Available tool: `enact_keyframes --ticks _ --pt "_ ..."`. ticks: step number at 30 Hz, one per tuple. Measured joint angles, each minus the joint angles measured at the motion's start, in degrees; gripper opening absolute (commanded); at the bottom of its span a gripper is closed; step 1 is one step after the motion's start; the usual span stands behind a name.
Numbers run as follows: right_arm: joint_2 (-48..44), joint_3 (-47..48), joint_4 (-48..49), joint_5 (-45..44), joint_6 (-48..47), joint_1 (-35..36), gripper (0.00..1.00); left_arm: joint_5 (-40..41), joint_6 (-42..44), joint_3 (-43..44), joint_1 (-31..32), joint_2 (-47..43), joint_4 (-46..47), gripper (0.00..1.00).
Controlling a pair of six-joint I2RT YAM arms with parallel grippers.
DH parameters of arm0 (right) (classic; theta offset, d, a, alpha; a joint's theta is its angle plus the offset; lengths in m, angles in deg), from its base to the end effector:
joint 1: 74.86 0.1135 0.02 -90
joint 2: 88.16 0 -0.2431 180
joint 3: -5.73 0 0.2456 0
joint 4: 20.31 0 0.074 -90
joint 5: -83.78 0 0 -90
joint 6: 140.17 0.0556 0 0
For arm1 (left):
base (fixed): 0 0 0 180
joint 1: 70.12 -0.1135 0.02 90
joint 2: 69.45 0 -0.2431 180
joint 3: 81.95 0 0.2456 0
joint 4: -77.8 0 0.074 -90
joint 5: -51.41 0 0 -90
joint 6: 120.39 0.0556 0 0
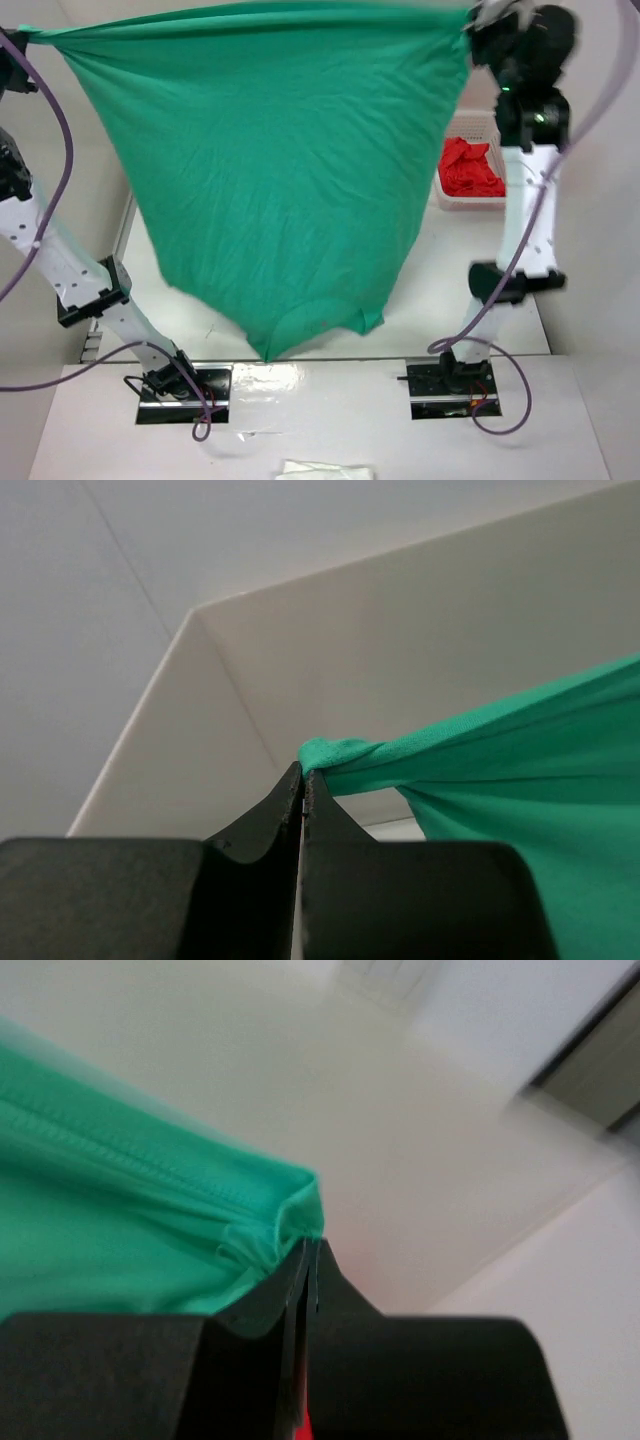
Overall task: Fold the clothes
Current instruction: Flatten the tank top out
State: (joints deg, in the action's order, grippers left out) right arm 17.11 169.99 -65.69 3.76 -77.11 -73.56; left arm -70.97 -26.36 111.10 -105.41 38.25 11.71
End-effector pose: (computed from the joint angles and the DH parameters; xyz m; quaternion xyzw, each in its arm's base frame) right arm 0.3354 0.0172 0.5888 -0.2166 0.5807 -0.1213 0.7753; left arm 0.2033 0.1074 0.6298 0.0692 0.5966 0.1115 0.7917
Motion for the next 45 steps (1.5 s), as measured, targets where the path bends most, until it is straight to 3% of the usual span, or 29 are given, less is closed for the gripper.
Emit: enact_keyframes --ticks 1,2,8,21,33,45 --pt "-0.4 -3.1 -2.6 -1.4 -0.3 0.8 0.0 -0.3 0.0 -0.1 0.5 1.2 0.0 0.0" --pt "4.5 5.5 -9.7 -2.8 -0.8 2.0 0.0 -0.4 0.1 -0.1 1.2 2.1 0.1 0.0" --pt "21.6 21.4 -8.8 -10.0 -2.7 6.1 0.0 4.6 1.7 0.0 8.5 6.6 1.8 0.0" --pt "27.0 27.6 7.0 -21.6 -6.4 6.7 0.0 25.0 9.6 -0.5 24.8 18.3 8.4 0.0" --pt "27.4 27.6 14.5 -24.6 -6.6 6.7 0.0 31.5 9.7 -0.5 25.5 18.3 20.3 0.01" --pt "27.3 27.6 12.4 -24.3 -6.6 6.7 0.0 31.9 9.7 -0.5 25.4 18.3 19.3 0.01"
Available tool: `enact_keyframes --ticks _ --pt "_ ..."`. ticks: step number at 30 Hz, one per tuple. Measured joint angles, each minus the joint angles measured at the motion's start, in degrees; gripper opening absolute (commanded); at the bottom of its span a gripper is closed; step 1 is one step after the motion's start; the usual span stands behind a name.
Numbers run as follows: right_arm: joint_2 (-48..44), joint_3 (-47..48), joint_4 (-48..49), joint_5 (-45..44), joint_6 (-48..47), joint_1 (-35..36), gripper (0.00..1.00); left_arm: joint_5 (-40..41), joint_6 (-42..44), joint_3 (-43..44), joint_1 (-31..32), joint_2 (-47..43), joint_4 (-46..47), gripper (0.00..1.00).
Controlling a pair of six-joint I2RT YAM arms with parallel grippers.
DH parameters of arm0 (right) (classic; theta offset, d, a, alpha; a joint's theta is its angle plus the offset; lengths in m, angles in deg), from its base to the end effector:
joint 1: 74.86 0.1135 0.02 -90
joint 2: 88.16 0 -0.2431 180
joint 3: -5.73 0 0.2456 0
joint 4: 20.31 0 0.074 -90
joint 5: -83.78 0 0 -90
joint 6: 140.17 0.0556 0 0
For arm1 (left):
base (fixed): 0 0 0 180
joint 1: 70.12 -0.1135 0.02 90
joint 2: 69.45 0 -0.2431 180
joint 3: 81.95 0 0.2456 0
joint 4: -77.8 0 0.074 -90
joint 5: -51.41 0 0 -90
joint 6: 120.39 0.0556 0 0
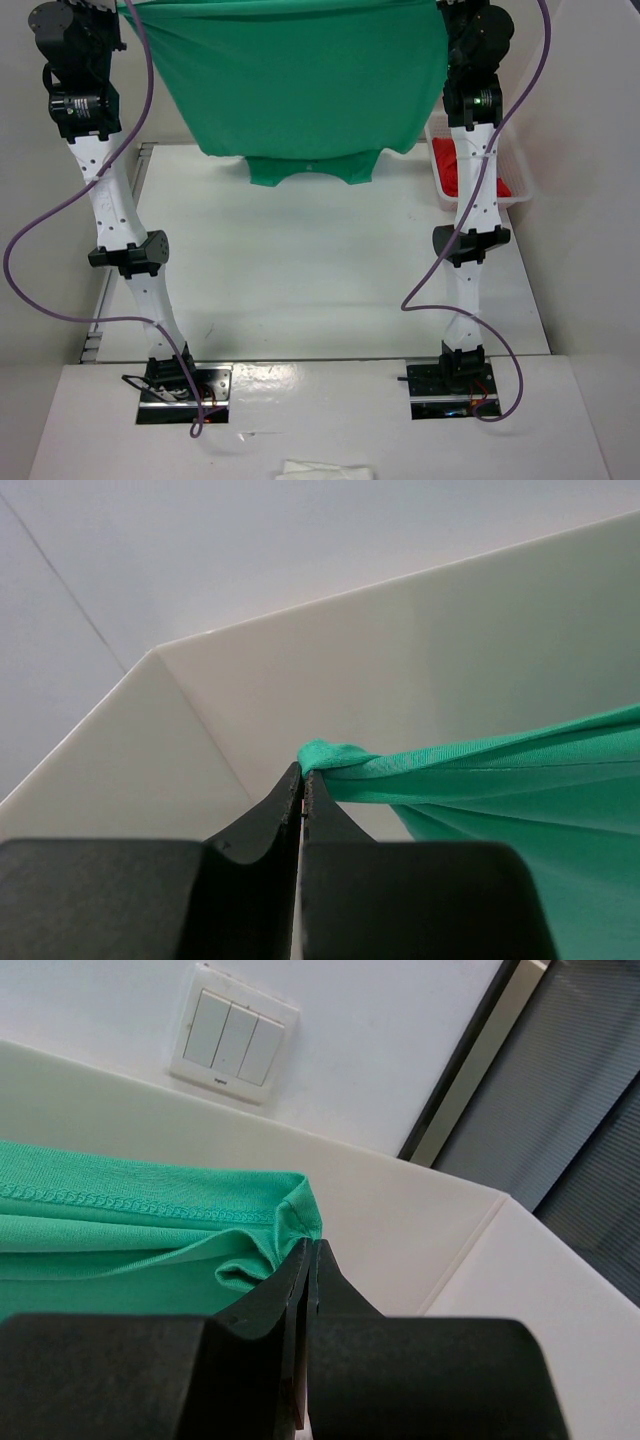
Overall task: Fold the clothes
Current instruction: Flatten the tank top out
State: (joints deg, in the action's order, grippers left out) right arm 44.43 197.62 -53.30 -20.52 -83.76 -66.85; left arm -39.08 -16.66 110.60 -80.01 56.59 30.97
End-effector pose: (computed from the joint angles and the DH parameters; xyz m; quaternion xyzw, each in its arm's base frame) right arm 0.4223 0.0456 0.5603 -0.0871 0.5269 -0.2506 0.8074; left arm 0.3773 0.0653 0.5790 0.0228 0.5754 0.1649 0.8007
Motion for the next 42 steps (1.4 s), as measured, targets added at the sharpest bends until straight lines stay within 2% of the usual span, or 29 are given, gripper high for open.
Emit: enact_keyframes --ticks 15,20,26,35,42 --pt "0.0 0.0 -4.9 1.4 0.1 0.0 0.0 -0.2 1.1 0.0 -0.2 0.0 -3.3 0.01" --pt "-1.6 0.0 -10.1 3.1 2.1 0.0 0.0 -0.9 0.5 0.0 -0.8 -1.9 -5.8 0.01" --pt "-10.0 -0.1 -16.3 4.9 3.1 0.0 0.0 -1.3 -0.9 -0.2 -1.5 -10.8 -7.6 0.01" --pt "-28.2 1.1 -16.5 5.4 2.8 0.0 0.0 -1.2 -1.9 1.1 -1.6 -27.4 -5.9 0.01" --pt "-37.1 1.6 -17.2 6.5 2.4 0.3 0.0 -0.7 -1.7 1.2 -1.6 -34.9 -6.1 0.01"
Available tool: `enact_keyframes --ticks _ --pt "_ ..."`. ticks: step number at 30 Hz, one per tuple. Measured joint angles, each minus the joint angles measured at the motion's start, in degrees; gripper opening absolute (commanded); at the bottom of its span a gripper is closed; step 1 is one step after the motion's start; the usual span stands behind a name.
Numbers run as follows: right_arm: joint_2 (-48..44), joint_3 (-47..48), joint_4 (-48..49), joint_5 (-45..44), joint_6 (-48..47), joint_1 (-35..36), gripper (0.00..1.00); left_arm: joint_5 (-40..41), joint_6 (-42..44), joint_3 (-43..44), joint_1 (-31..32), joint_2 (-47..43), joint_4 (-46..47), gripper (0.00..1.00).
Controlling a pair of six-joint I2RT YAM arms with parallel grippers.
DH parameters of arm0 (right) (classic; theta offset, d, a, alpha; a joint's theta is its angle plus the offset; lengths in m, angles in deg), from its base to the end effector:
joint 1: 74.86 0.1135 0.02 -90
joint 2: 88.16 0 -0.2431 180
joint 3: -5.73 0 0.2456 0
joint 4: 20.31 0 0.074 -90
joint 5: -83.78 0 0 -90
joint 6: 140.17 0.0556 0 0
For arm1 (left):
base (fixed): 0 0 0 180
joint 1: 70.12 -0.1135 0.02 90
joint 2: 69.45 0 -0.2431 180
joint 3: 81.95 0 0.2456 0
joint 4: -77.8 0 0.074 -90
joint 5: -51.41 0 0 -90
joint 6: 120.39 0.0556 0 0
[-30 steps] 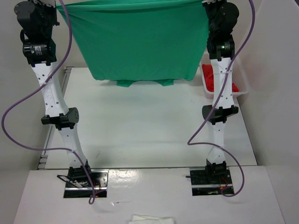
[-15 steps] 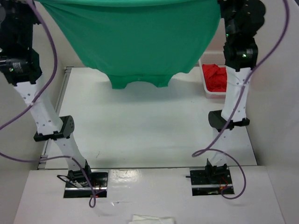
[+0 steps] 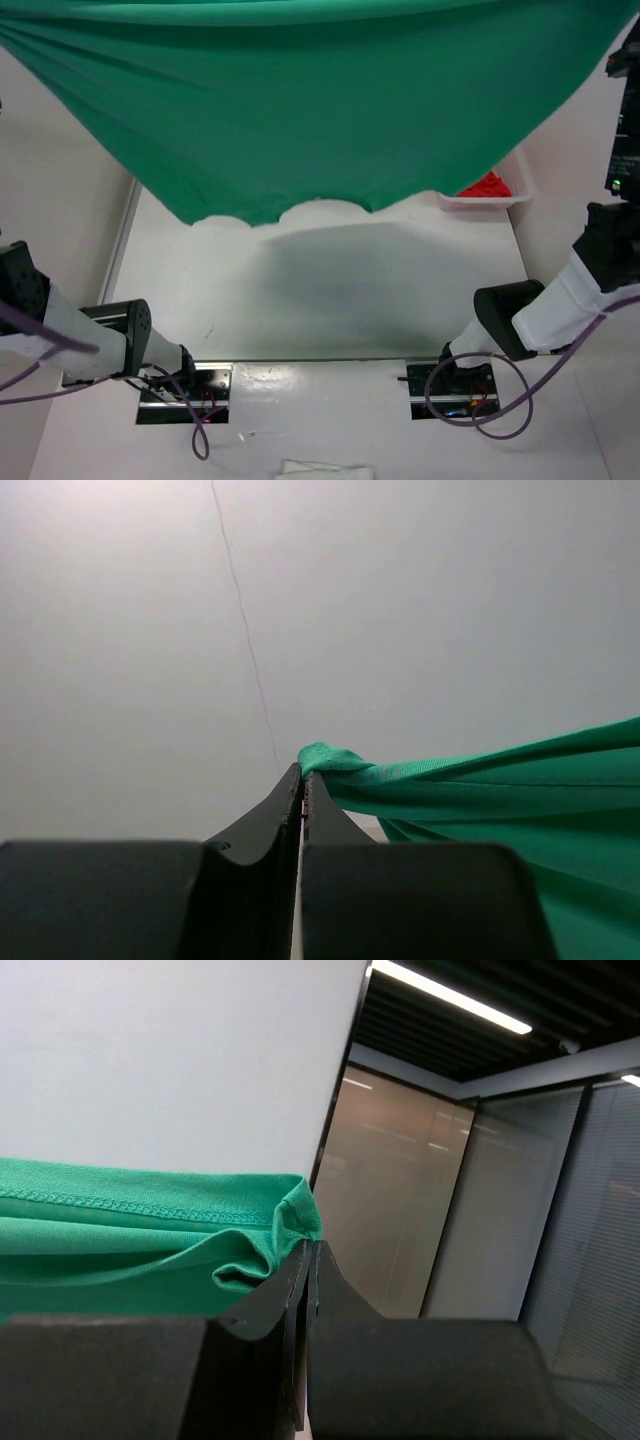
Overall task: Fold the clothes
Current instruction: Flatten the tank top out
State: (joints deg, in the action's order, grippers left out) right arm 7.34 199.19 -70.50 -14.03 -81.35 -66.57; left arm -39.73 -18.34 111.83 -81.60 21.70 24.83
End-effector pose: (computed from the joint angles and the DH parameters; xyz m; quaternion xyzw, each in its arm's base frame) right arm 0.0961 0.0064 0.6943 -0.0616 0.3597 -0.2087 0.9073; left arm 0.0542 0.0099 0.6950 0.0111 0.3447 0.1880 0.9196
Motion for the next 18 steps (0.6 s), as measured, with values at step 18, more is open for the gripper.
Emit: enact_keyframes --ticks 18 --pt "-29.7 -32.0 1.0 4.9 0.1 -0.1 0.0 1.4 0.0 -0.8 0.5 -13.2 -2.8 0.04"
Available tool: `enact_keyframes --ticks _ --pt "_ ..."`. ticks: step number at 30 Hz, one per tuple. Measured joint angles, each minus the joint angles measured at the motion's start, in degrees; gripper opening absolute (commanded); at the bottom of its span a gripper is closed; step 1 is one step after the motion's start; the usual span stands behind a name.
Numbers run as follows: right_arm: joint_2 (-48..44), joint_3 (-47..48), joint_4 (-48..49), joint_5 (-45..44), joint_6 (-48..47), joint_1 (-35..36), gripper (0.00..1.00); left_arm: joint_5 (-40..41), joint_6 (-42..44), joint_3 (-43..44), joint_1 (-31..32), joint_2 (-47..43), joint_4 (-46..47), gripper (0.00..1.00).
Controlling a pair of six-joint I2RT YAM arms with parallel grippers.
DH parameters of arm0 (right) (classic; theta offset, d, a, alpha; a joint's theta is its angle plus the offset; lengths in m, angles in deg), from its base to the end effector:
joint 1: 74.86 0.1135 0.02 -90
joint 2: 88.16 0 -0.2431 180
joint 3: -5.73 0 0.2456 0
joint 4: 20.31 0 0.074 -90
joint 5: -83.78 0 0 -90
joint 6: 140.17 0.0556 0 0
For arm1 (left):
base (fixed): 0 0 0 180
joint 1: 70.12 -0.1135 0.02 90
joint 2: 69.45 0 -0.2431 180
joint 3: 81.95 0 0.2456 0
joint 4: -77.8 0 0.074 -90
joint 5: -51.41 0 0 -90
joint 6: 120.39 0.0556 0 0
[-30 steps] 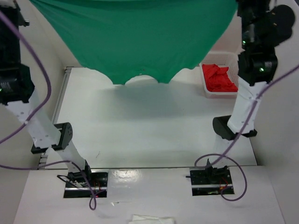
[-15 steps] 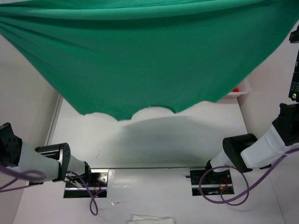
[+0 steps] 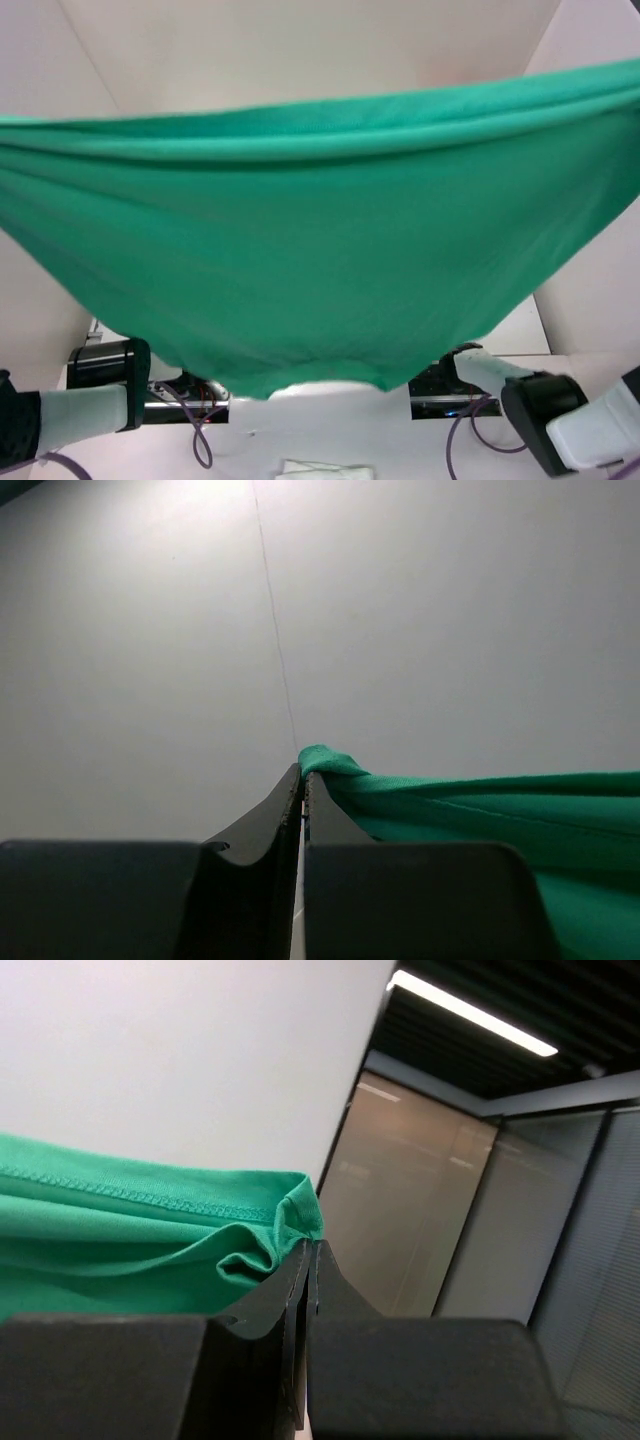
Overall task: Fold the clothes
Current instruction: Flatten the tank top out
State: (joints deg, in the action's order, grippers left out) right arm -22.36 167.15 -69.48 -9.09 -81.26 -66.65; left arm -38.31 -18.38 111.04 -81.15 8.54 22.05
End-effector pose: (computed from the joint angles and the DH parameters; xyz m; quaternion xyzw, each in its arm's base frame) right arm -0.0139 -0.0048 0.6735 -0.1028 0.3571 -0.1932 0.9081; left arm -0.0669 -0.0128 0.6852 -0.0001 0.2651 0.1932 0.9447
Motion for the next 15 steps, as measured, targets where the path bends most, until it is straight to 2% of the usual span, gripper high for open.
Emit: enact_keyframes --ticks 4,7,15 --pt "-5.1 -9.5 1.7 2.3 0.4 0.0 0.0 0.3 0.0 0.0 1.6 -0.9 -2.6 0.04" --pt "-8.0 -20.0 3.1 3.3 0.6 -0.4 0.0 0.6 -0.1 -0.1 2.6 -0.4 -6.3 0.04" --pt "-6.8 -40.6 4.4 3.1 -0.1 -0.5 0.0 -0.3 0.0 0.1 3.1 8.0 -14.7 0.0"
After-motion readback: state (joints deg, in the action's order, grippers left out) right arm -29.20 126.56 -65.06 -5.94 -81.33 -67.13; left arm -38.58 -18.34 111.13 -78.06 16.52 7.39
